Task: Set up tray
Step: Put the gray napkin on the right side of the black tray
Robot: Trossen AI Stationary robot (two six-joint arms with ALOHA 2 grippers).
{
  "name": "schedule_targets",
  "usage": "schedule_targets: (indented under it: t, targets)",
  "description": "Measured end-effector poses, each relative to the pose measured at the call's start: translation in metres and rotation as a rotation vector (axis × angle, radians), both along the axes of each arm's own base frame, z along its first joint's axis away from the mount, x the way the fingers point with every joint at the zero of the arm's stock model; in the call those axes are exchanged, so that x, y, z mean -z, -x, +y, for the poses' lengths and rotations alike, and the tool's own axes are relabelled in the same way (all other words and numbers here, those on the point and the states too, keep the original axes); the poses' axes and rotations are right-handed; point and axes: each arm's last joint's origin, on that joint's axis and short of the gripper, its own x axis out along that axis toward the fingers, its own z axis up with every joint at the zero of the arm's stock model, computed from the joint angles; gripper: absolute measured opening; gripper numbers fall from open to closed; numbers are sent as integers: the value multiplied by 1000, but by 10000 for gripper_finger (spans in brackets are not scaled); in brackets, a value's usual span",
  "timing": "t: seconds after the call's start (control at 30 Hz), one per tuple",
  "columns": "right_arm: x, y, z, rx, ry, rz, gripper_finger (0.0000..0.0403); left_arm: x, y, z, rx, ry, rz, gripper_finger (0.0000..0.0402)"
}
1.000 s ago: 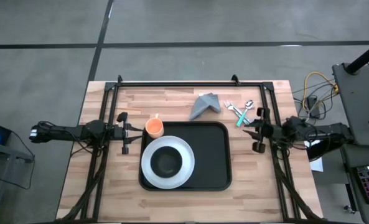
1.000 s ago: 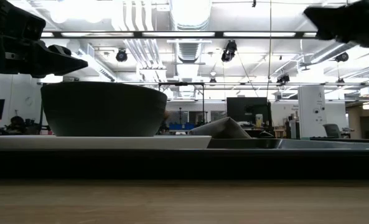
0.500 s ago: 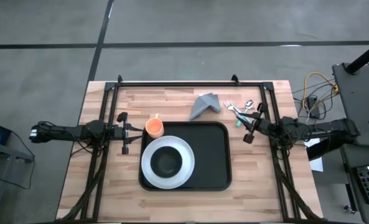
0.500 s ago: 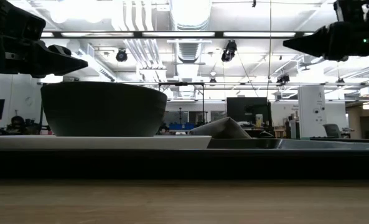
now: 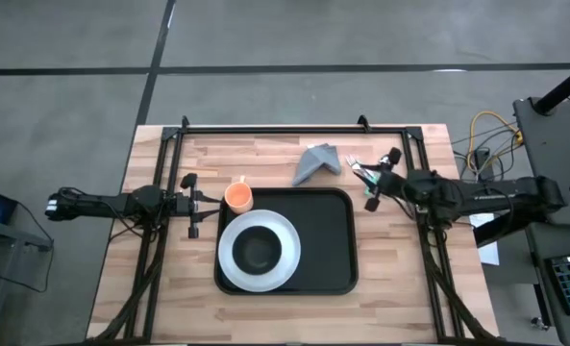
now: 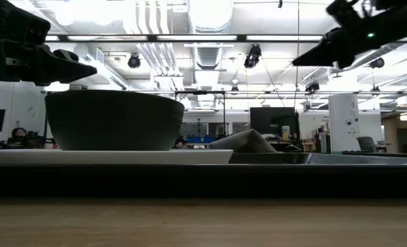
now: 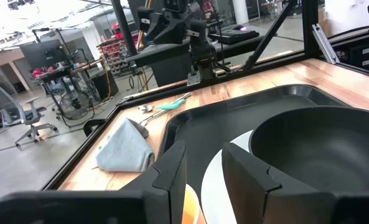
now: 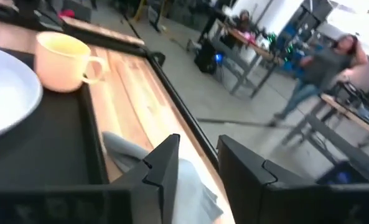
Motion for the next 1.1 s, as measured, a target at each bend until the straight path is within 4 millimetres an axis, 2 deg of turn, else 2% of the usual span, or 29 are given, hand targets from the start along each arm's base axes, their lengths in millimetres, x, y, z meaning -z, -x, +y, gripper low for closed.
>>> schedule_targets:
  t: [0.4,0.57,0.67,0.73,0.87,1.1]
  targets:
    - [7,-43,-29,123,0,238,215,0,0,0,0,0,0,84]
    - [7,-63,-44,145,52,340,244,0,0,0,0,0,0,84]
    - [6,-75,-54,145,61,374,252,0,0,0,0,0,0,84]
    - [9,-83,-61,84,43,400,255,0,0,0,0,0,0,84]
    - [24,-98,-70,-39,19,477,254,0,0,0,0,0,0,84]
    - [52,-118,-78,-95,59,644,243,0,0,0,0,0,0,84]
